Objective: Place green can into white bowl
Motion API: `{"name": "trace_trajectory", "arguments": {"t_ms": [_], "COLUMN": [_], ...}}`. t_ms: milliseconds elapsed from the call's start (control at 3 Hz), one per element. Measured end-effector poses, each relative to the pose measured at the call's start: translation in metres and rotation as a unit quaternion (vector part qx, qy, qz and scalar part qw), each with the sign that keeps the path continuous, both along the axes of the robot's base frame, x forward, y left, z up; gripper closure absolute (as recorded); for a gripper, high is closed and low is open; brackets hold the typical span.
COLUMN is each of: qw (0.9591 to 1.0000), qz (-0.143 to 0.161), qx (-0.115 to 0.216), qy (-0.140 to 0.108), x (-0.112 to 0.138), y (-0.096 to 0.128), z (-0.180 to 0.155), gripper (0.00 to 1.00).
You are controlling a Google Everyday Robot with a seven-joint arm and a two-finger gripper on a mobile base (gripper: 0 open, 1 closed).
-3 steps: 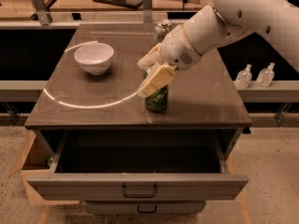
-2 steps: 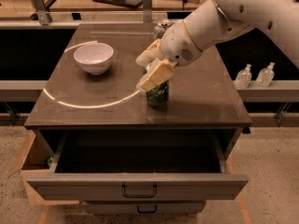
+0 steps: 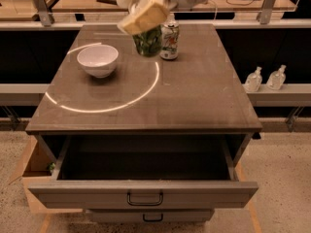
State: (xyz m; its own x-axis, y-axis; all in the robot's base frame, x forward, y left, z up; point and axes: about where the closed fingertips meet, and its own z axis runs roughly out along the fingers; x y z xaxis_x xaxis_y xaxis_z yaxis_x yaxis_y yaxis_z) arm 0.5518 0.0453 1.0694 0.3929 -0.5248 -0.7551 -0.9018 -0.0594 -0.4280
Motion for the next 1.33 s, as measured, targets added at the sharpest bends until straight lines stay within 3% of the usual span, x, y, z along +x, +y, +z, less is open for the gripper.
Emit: {"name": "trace_trajectory", "arguments": {"t_ms": [333,667,1000,1333], "qw": [0.9981,0.9920,0.9890,0.9876], "qz": [0.009,0.034,0.044,0.047], "qx": [0.060,0.116,0.134,0.147], "qy": [-0.012,0.037,0.044,0.031], "x": [0.004,0.007,0.010,0.026], "y": [0.030,0.087,0.130,0.164], "z": [0.057,0.077,0.076,0.063], "gripper": [1.00,1.00,1.00,1.00]}}
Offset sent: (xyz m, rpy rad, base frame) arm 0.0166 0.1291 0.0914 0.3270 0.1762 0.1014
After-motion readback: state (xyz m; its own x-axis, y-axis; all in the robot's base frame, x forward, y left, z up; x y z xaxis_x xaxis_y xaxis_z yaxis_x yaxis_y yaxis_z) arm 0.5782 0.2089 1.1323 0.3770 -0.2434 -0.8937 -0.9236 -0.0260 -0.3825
